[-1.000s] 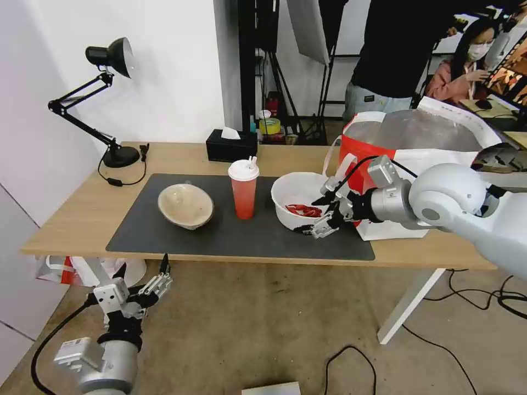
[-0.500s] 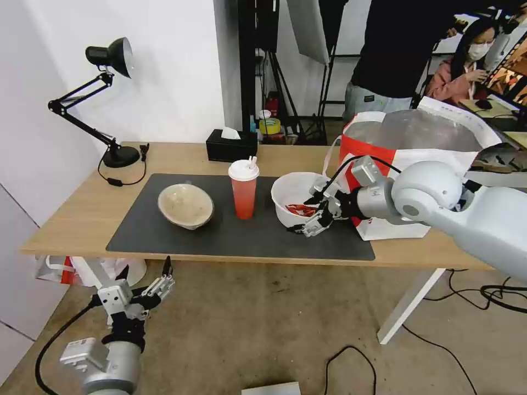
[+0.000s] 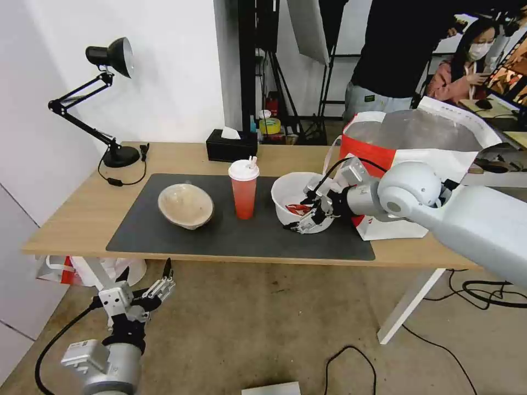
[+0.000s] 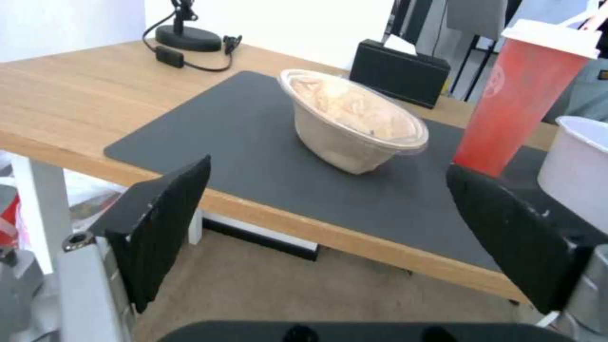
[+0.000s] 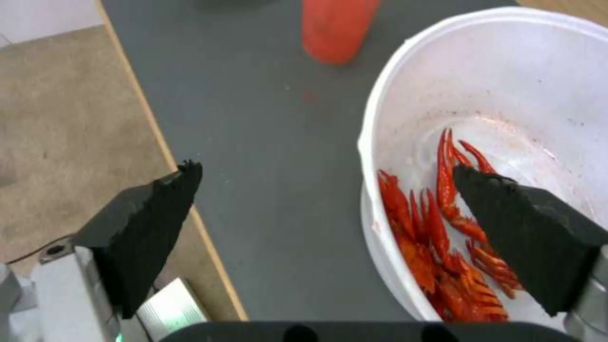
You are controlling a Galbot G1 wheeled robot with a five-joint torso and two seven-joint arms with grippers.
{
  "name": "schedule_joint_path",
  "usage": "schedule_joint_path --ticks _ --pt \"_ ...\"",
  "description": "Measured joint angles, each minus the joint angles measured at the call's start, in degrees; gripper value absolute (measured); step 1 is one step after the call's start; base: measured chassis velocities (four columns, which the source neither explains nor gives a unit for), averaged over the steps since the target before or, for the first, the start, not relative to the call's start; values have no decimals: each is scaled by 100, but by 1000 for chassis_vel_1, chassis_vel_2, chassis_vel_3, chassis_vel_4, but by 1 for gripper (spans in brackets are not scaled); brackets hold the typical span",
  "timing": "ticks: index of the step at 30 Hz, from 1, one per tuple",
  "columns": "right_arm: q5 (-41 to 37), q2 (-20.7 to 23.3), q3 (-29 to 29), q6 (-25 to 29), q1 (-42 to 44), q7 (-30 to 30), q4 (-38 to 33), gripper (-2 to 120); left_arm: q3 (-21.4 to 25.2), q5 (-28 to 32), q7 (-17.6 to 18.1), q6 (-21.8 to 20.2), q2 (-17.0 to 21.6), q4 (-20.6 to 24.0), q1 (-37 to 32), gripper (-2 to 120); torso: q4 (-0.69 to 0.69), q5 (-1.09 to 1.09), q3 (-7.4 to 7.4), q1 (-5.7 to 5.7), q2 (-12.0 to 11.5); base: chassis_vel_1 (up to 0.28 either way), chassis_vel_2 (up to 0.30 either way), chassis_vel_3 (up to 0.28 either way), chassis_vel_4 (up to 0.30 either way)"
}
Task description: Pick up the trash from the table and place it into the takeout bag.
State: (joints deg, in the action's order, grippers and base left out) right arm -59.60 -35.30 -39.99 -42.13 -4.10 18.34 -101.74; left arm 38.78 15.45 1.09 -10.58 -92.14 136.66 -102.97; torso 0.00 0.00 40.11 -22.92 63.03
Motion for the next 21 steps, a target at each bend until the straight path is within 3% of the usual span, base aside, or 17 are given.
schedule_joint_path --ticks 21 --pt "103 -182 -22 0 26 105 474 100 -20 24 -14 32 0 -155 83 100 0 0 0 0 0 0 0 0 0"
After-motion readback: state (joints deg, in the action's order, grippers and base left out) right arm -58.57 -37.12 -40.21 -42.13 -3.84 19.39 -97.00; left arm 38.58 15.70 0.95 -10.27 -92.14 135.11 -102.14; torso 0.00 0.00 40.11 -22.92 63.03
